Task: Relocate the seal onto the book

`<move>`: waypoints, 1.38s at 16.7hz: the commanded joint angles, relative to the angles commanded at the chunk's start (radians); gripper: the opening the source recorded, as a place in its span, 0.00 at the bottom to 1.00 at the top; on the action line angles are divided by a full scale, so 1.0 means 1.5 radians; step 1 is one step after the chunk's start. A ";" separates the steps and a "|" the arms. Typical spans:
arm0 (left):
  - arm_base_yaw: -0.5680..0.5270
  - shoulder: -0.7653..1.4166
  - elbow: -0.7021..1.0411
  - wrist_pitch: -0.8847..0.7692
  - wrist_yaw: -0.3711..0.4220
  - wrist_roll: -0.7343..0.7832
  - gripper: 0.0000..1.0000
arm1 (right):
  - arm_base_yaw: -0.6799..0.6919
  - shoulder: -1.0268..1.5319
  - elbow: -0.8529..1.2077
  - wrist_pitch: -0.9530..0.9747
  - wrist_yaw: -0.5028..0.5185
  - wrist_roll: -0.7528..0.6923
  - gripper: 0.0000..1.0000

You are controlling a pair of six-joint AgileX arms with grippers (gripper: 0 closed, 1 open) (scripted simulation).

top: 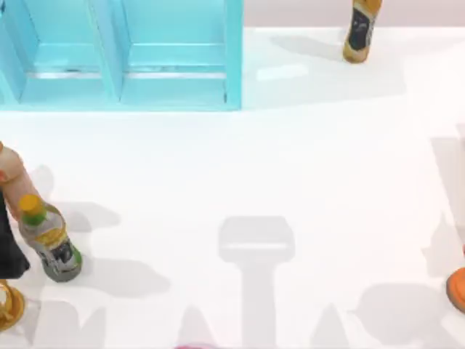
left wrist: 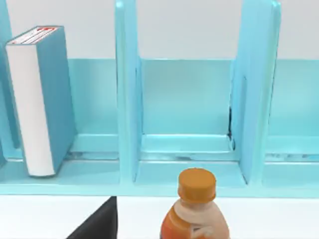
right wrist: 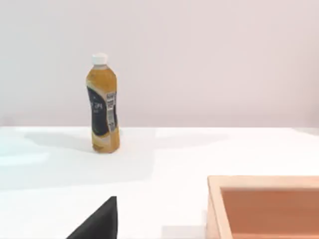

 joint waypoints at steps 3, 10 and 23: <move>0.002 0.007 0.005 0.006 0.003 0.000 1.00 | 0.000 0.000 0.000 0.000 0.000 0.000 1.00; 0.073 0.251 0.138 0.165 0.080 0.016 1.00 | 0.000 0.000 0.000 0.000 0.000 0.000 1.00; 0.286 1.195 0.498 0.602 0.318 0.050 1.00 | 0.000 0.000 0.000 0.000 0.000 0.000 1.00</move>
